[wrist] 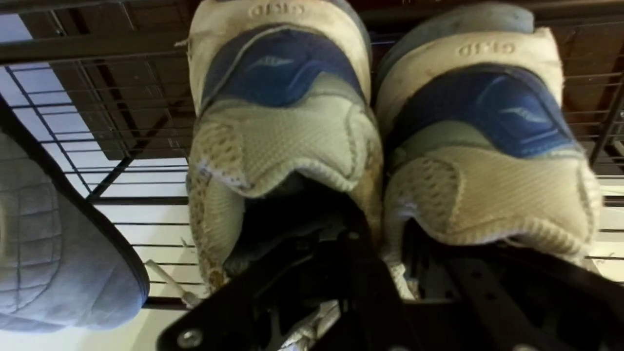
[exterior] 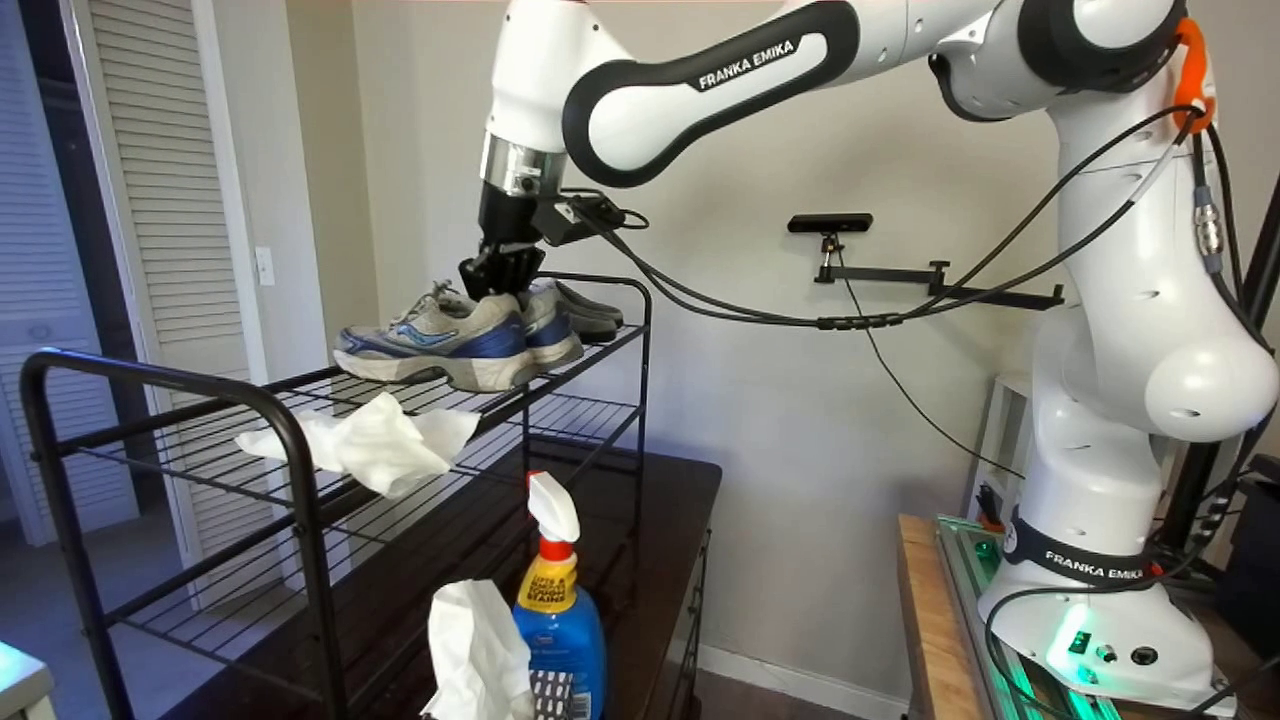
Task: Move the snickers to face the left
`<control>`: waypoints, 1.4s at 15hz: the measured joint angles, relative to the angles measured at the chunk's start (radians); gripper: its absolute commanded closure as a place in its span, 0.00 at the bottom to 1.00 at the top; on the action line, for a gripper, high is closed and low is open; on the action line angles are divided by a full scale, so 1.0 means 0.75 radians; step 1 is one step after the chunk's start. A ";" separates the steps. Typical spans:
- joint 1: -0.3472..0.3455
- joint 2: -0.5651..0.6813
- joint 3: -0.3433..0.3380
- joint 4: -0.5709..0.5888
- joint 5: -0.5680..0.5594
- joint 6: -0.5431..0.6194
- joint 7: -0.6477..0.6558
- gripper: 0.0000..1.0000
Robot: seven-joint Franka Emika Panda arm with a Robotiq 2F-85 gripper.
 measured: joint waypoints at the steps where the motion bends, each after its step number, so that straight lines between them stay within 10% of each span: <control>1: 0.000 -0.018 -0.001 0.001 -0.001 0.000 -0.051 0.95; 8: -0.045 -0.167 -0.006 0.046 0.010 -0.067 -0.623 0.95; 9: -0.053 -0.175 -0.008 0.063 0.011 -0.097 -0.702 0.80; 21: -0.090 -0.136 -0.017 0.077 0.156 -0.109 -1.174 0.95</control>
